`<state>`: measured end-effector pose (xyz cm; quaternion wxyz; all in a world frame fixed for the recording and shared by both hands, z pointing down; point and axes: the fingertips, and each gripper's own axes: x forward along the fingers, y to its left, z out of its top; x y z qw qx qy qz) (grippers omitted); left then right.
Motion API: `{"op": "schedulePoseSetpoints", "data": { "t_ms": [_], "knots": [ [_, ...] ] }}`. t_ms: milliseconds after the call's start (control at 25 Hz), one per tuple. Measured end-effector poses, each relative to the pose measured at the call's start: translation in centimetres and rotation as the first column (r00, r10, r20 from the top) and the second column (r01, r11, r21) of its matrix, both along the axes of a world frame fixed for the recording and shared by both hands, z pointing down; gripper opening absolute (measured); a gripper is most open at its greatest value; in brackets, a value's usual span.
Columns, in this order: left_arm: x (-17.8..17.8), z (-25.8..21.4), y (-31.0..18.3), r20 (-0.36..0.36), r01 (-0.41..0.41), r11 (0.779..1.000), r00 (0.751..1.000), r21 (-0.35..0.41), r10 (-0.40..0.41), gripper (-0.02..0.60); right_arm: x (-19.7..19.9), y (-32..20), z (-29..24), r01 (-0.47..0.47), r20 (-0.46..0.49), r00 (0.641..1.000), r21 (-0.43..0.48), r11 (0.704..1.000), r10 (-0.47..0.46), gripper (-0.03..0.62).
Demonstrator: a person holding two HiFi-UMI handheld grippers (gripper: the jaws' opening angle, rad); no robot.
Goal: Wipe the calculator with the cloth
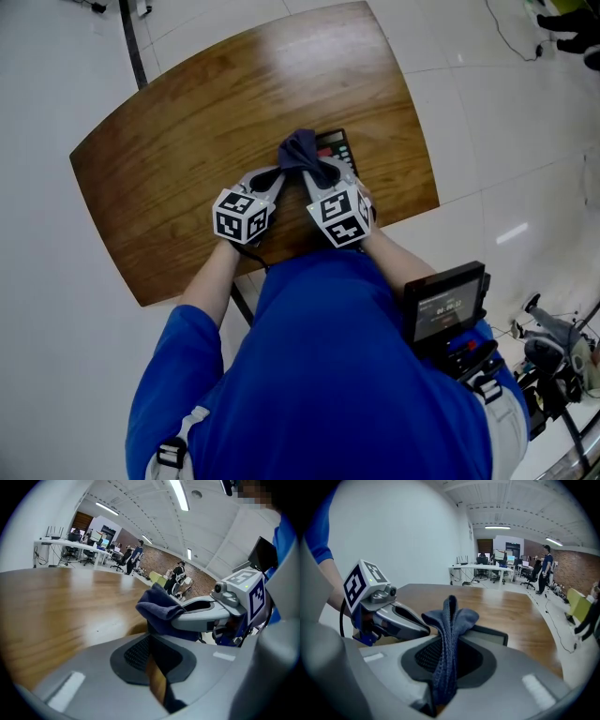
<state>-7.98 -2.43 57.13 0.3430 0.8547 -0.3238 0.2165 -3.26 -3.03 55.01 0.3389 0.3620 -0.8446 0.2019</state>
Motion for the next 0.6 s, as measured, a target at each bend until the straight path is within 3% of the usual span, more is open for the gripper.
{"op": "schedulePoseSetpoints", "data": {
  "t_ms": [600],
  "knots": [
    [-0.2, 0.7, 0.4, -0.01, -0.015, 1.0, 1.0, 0.008, 0.015, 0.008, 7.5, -2.6, 1.9, -0.171, -0.082, 0.982, 0.015, 0.985, 0.172, 0.071]
  ]
}}
